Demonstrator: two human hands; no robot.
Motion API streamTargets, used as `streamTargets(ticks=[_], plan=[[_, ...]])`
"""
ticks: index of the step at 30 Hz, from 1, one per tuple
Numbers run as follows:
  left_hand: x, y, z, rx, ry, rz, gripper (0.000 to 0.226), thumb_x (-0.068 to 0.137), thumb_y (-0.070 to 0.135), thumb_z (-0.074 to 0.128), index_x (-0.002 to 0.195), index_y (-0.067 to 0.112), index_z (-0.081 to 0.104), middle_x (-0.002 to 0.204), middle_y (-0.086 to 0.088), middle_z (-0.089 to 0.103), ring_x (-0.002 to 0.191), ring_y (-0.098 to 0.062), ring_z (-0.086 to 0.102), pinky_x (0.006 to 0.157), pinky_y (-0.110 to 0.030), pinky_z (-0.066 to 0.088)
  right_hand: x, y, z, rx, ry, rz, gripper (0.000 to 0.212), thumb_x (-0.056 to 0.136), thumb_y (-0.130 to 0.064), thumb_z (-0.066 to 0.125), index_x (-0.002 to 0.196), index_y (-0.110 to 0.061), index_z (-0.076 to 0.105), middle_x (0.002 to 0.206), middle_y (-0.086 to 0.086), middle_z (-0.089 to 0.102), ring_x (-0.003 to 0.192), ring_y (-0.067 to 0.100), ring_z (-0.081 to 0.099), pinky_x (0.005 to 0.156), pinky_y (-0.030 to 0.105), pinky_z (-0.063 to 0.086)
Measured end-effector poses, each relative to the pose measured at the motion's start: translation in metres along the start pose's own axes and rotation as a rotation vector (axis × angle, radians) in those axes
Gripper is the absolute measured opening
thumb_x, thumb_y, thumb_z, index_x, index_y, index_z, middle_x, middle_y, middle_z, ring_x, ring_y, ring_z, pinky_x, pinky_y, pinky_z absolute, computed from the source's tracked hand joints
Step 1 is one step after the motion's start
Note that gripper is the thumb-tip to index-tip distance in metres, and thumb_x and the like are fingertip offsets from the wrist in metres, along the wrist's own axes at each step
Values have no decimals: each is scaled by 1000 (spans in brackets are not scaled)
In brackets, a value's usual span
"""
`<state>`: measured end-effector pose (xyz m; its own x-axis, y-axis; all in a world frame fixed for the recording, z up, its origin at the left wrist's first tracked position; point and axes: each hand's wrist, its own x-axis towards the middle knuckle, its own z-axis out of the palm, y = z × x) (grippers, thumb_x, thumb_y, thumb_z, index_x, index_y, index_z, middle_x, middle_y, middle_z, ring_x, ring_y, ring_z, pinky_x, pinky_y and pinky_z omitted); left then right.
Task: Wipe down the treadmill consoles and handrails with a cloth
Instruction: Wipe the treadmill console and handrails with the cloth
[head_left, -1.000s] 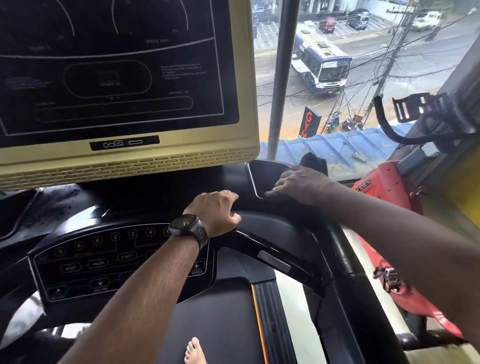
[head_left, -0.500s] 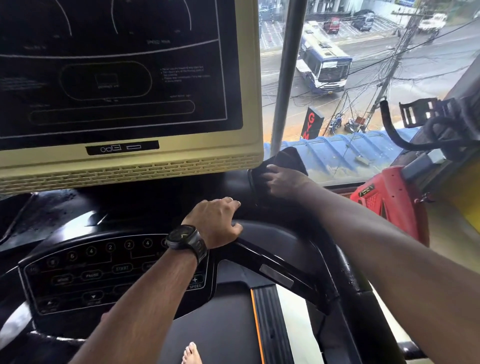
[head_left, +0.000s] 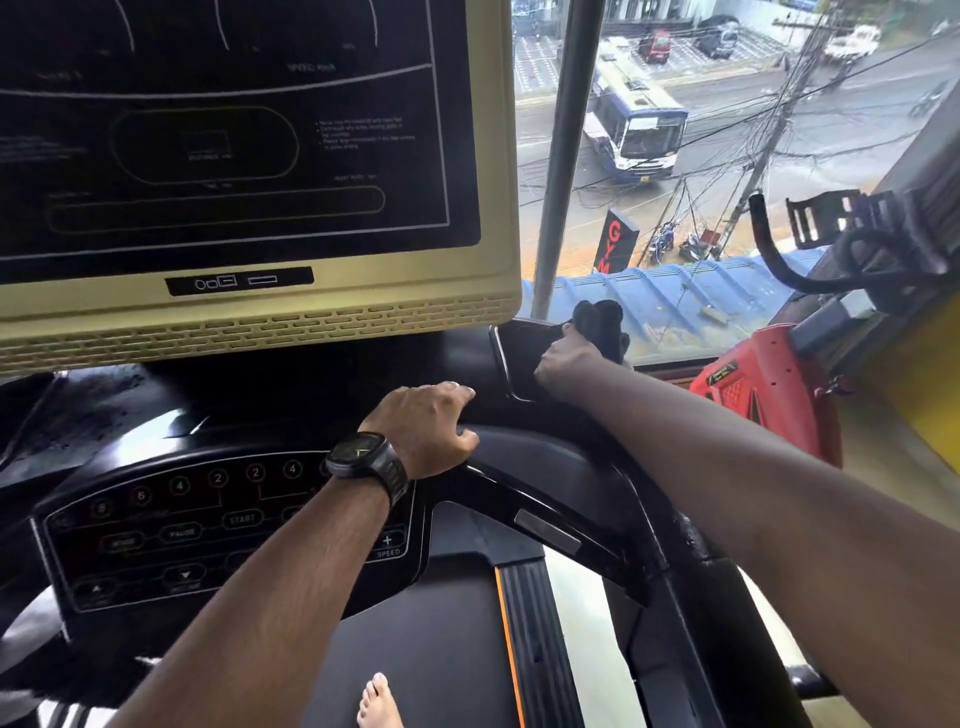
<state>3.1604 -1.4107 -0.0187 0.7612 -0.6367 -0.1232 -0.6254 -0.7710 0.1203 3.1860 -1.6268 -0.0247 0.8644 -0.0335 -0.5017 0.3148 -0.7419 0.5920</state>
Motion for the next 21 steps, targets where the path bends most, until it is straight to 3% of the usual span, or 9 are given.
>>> streamTargets(ticks=[6,12,14,16,19,21], plan=[[-2,0,-2,-8,-6,-14,56,86,41,51,139,22,52,139,2,59,122,-22,59,103,-41,46,-13,-7,-4,82,-122,13,41,107,-27,46,148,-23,49,154,2,47,148,28,36,120,55,17],[-3,1,-3,-5,-9,-21,53,83,43,48,131,21,56,133,2,62,118,-23,61,99,-42,48,-30,-7,-12,295,-149,47,43,101,-16,55,144,-21,52,149,5,50,140,33,43,113,56,33],[-2,2,-2,0,-11,-18,52,85,43,49,131,21,56,133,2,62,117,-23,61,100,-42,48,-36,2,-12,469,-59,66,37,101,-19,54,138,-18,59,141,7,57,132,34,53,107,50,45],[-1,2,-2,-1,-9,-17,51,86,42,50,132,20,56,135,1,61,119,-23,61,101,-42,47,-42,12,-6,722,66,127,35,102,-25,50,132,-14,64,135,13,61,125,36,56,102,45,46],[-1,2,-2,-1,-1,-10,57,88,42,51,141,21,51,140,1,58,123,-22,58,104,-41,45,-50,10,0,1123,262,380,32,94,-11,45,120,-6,64,125,19,64,113,38,60,89,39,46],[-1,3,-2,4,-3,-3,60,89,41,52,146,21,47,144,1,55,126,-21,56,107,-40,43,-49,-7,-7,1281,337,570,35,93,-8,45,125,-3,59,126,19,63,117,39,59,93,43,47]])
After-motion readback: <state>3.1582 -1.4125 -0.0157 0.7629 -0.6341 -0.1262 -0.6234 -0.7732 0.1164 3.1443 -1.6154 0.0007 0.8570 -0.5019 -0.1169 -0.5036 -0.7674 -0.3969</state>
